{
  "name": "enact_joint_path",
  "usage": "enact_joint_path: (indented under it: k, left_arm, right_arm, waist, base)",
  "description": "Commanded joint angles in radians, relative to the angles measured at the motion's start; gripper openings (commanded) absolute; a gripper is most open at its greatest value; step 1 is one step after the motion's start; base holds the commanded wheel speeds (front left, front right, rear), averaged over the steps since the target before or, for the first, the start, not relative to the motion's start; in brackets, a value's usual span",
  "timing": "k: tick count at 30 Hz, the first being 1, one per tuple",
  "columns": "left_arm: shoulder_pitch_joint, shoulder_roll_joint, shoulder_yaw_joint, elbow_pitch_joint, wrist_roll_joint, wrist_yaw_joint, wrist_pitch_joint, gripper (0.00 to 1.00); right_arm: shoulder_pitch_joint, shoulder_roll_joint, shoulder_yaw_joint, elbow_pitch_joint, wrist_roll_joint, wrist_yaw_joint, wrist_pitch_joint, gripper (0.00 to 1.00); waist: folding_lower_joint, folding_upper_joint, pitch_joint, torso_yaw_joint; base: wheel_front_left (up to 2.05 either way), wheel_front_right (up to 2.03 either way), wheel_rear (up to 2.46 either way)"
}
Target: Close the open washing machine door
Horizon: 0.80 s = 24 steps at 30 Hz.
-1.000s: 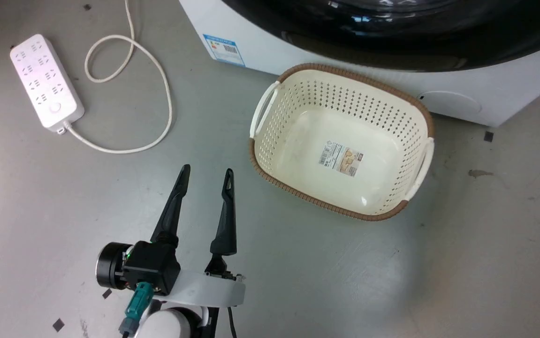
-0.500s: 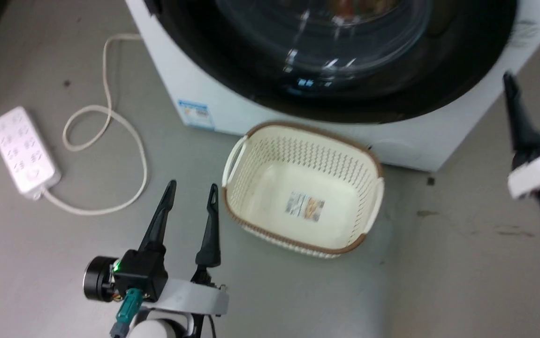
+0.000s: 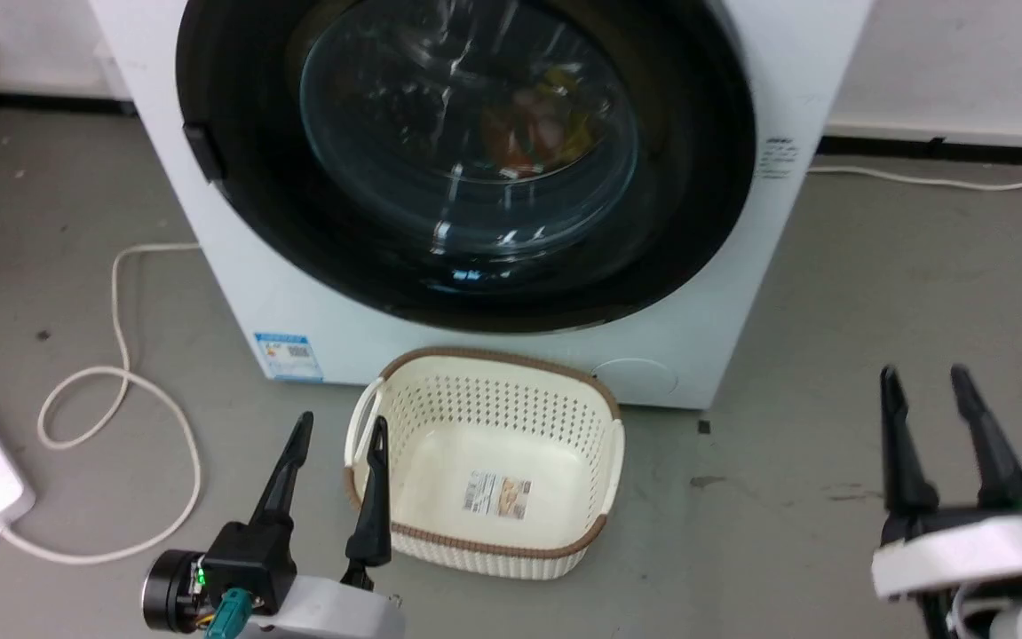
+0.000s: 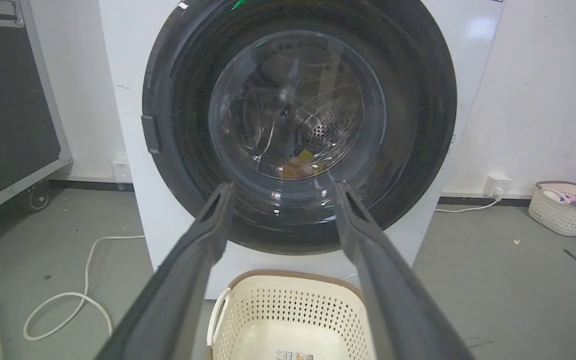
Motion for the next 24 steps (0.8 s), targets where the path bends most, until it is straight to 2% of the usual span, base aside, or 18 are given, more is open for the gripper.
enact_joint_path:
  k: [1,6,11,18,19,24]
  left_arm:
    - [0.019,0.001,0.006,0.008,0.006,-0.007,-0.005,1.0]
    - [0.037,0.001,0.014,0.026,0.008,-0.014,-0.005,1.0]
    - [0.042,0.001,0.01,0.035,0.003,-0.012,-0.005,1.0]
    - [0.046,0.001,0.014,0.062,-0.045,-0.001,-0.005,1.0]
    - [0.039,0.0,0.014,0.062,-0.047,-0.002,0.001,0.0]
    - [0.039,0.0,0.016,0.061,-0.044,-0.002,0.005,0.0]
  right_arm:
    - [0.044,0.021,-0.005,-0.029,-0.022,-0.001,-0.004,1.0]
    - [0.127,0.059,0.002,-0.069,-0.061,-0.001,-0.004,1.0]
    - [0.158,0.067,0.021,-0.079,-0.098,-0.001,-0.004,1.0]
    - [0.163,0.068,0.026,-0.077,-0.084,-0.001,-0.004,1.0]
    - [0.149,0.063,0.025,-0.073,-0.089,0.0,0.001,0.0]
    - [0.148,0.063,0.025,-0.074,-0.091,0.0,0.006,0.0]
  waist:
    - [0.0004,0.0,-0.026,-0.023]
    - [0.0004,0.0,-0.036,-0.027]
    - [0.0004,0.0,-0.041,-0.023]
    - [0.0004,0.0,-0.047,-0.02]
    - [0.0004,0.0,-0.047,-0.02]
    - [0.0004,0.0,-0.047,-0.02]
  base:
    - [0.0,0.0,0.0]
    - [0.0,0.0,0.0]
    - [0.0,0.0,0.0]
    - [0.0,0.0,0.0]
    - [0.0,0.0,0.0]
    - [0.0,0.0,0.0]
